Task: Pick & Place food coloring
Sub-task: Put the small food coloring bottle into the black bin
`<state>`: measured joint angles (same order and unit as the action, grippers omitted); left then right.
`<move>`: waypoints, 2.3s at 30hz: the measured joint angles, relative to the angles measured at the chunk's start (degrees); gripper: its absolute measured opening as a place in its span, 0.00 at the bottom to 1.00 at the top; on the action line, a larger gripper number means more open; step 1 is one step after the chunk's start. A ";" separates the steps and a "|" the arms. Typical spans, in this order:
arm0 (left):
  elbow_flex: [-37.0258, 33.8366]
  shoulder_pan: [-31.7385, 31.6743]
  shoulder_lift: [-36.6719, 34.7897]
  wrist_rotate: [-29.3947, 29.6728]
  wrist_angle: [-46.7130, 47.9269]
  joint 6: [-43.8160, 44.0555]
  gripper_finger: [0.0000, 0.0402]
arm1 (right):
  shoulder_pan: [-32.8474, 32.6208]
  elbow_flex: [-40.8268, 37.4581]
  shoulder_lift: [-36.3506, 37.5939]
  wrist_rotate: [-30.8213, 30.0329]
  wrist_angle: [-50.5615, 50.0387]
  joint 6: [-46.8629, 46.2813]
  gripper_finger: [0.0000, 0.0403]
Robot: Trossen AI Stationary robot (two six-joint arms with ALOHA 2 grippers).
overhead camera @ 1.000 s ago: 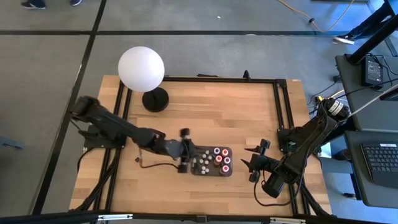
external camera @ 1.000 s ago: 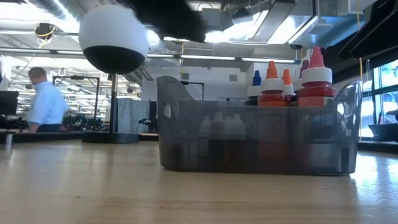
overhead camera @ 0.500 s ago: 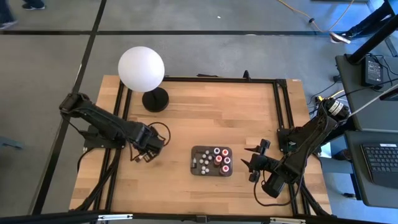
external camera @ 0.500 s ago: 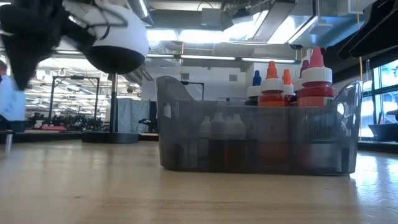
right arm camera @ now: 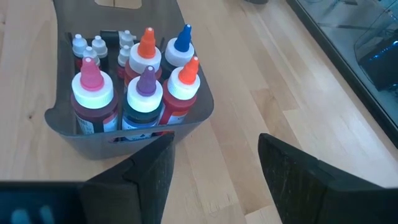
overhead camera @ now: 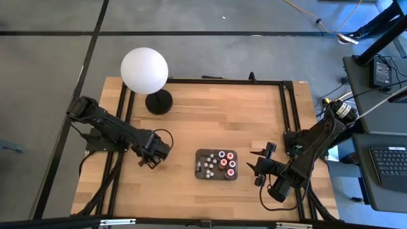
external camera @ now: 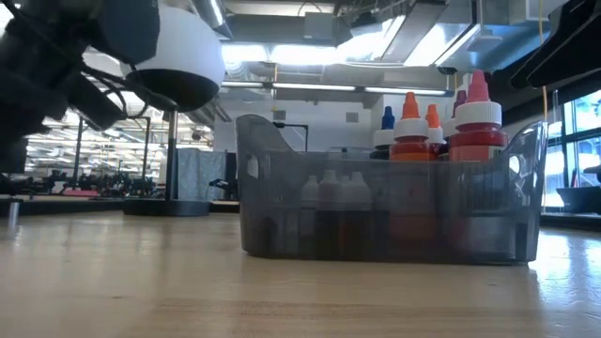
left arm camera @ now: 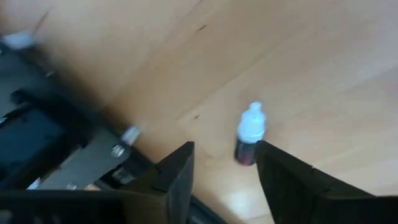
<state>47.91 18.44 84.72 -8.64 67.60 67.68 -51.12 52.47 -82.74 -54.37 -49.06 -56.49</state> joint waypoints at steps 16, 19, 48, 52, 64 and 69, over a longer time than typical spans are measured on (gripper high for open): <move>-0.53 -1.09 1.14 -0.40 -5.15 -5.58 0.56 | -0.01 0.01 0.00 0.00 -0.01 0.04 0.58; -0.53 -1.80 1.71 -2.95 -5.15 -5.40 0.54 | -0.01 0.01 0.00 -0.02 -0.01 0.12 0.58; -0.21 -17.56 27.16 -20.98 -2.31 -33.72 0.38 | 0.00 0.01 0.00 -0.04 -0.04 1.09 0.58; -0.16 -17.46 27.46 -21.29 -2.24 -34.38 0.33 | -0.01 0.00 -0.02 -0.04 -0.04 1.55 0.58; -0.15 -17.31 27.57 -21.32 -2.61 -35.25 0.17 | -0.01 0.00 -0.02 -0.02 -0.02 1.53 0.58; 3.34 -15.41 26.22 -17.84 -0.31 -37.64 0.16 | -0.01 0.01 -0.02 -0.02 -0.02 1.51 0.58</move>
<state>51.25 3.03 110.94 -26.48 67.29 30.04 -51.13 52.48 -82.76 -54.39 -49.08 -54.98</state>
